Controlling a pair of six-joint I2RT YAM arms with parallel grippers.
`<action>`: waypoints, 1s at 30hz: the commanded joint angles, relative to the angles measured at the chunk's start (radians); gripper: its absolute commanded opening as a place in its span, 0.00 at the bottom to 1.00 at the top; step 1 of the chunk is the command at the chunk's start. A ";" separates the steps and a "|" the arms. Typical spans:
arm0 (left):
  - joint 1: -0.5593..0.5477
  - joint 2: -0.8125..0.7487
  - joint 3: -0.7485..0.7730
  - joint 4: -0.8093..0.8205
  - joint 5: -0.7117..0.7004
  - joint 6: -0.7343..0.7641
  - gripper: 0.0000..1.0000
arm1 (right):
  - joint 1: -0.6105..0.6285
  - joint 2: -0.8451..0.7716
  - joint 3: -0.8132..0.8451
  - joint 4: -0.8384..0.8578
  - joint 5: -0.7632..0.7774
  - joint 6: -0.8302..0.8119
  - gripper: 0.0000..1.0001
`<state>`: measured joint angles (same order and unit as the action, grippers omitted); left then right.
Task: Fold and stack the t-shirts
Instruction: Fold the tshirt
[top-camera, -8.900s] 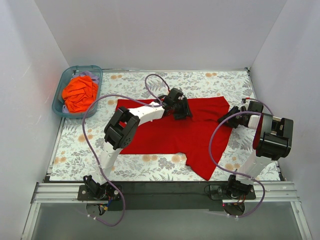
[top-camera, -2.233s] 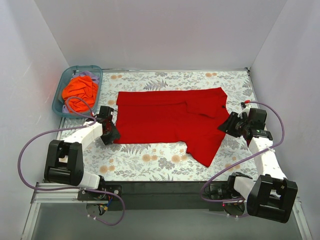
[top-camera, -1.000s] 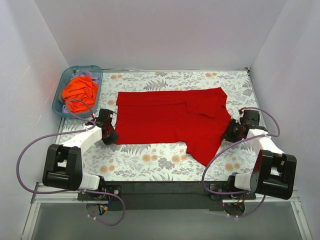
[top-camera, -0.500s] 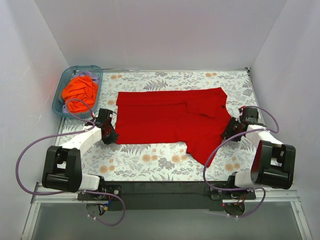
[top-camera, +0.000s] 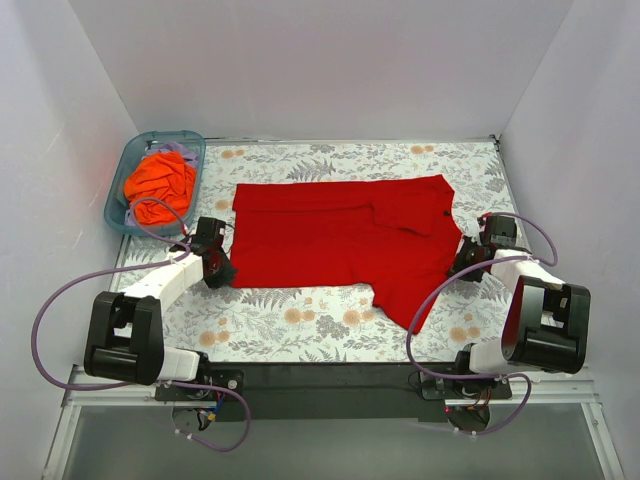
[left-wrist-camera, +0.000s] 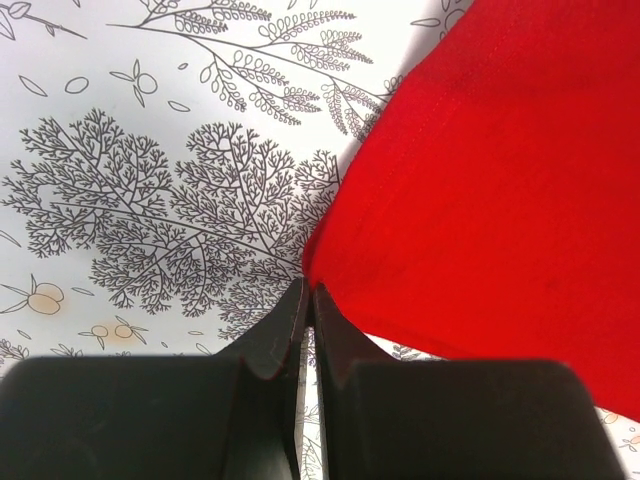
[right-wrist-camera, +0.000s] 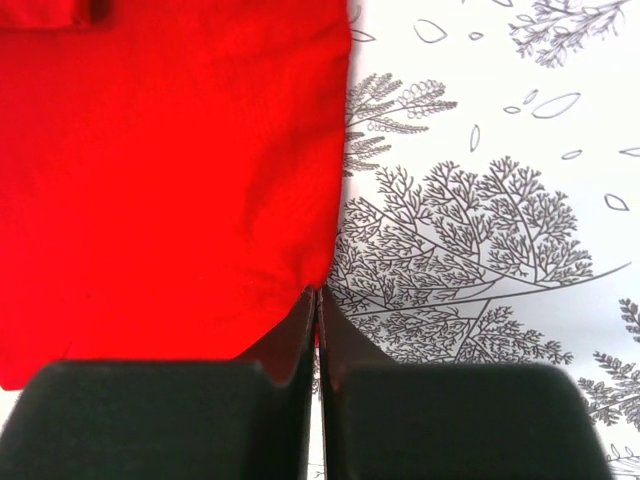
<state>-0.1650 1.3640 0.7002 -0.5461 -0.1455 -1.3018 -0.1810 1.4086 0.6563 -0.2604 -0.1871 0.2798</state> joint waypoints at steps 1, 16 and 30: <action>0.005 -0.031 0.012 -0.009 -0.042 -0.014 0.00 | -0.012 -0.011 0.003 -0.014 0.028 -0.010 0.01; 0.027 -0.108 0.056 -0.110 -0.077 -0.036 0.00 | -0.023 -0.065 0.074 -0.166 0.069 -0.004 0.01; 0.030 0.044 0.252 -0.156 -0.031 -0.031 0.00 | -0.023 0.050 0.287 -0.272 -0.028 -0.024 0.01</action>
<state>-0.1448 1.3876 0.8871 -0.6857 -0.1772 -1.3315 -0.1970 1.4292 0.8711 -0.4931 -0.1894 0.2745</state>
